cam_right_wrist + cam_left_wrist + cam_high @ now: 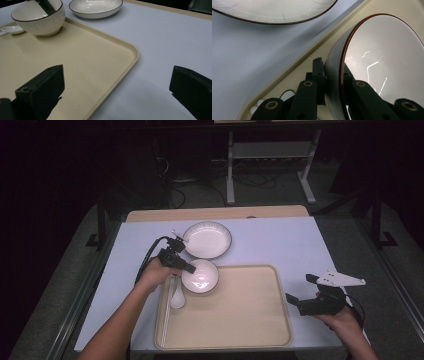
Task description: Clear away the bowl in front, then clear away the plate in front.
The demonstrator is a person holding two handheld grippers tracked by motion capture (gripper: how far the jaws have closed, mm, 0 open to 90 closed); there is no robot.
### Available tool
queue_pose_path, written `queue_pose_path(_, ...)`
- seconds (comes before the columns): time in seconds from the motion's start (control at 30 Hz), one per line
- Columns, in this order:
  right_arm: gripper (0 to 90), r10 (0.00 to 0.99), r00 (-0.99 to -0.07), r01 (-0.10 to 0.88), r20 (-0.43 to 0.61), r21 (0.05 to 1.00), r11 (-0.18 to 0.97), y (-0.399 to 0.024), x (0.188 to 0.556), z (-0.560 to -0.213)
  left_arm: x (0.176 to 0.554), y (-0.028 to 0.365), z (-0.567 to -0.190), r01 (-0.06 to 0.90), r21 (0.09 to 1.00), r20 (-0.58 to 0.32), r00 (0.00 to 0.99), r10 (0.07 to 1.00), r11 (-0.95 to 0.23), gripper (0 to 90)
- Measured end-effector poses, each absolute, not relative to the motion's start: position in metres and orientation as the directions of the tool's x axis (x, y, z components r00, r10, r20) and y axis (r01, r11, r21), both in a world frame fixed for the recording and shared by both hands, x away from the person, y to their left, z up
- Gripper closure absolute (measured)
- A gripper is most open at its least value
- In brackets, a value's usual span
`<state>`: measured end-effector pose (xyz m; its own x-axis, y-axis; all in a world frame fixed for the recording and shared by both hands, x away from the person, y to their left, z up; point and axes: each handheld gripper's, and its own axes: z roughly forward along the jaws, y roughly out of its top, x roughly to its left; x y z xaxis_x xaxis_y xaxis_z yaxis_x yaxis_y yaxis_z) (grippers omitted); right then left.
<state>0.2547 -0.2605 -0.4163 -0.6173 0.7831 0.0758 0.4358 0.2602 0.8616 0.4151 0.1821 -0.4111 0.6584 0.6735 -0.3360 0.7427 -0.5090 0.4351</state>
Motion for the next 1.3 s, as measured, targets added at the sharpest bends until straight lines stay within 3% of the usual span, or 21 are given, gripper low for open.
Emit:
queue_pose_path(0.17,0.0,0.783,-0.617,0.437,0.076,0.861,0.26,-0.261,0.255,-0.417,0.416,0.185,-0.414,0.74,0.442,-0.353,0.663,0.66,-0.506,79.8)
queue_pose_path(0.37,0.0,0.784,-0.616,0.436,0.074,0.861,0.261,-0.261,0.255,-0.417,0.417,0.189,-0.41,0.733,0.477,-0.362,0.667,0.651,-0.485,70.7)
queue_pose_path(0.57,0.0,0.784,-0.616,0.437,0.074,0.861,0.262,-0.262,0.255,-0.417,0.423,0.193,-0.396,0.725,0.515,-0.357,0.667,0.654,-0.458,47.4)
queue_pose_path(0.67,0.0,0.786,-0.614,0.438,0.076,0.861,0.259,-0.262,0.255,-0.417,0.429,0.197,-0.387,0.728,0.539,-0.362,0.654,0.664,-0.424,43.0)
queue_pose_path(0.93,0.0,0.786,-0.613,0.439,0.077,0.861,0.258,-0.262,0.255,-0.417,0.458,0.204,-0.377,0.765,0.555,-0.398,0.589,0.703,-0.327,40.4)
queue_pose_path(1.3,0.0,0.788,-0.61,0.439,0.081,0.862,0.252,-0.264,0.255,-0.417,0.491,0.214,-0.389,0.817,0.529,-0.401,0.477,0.782,-0.228,44.7)
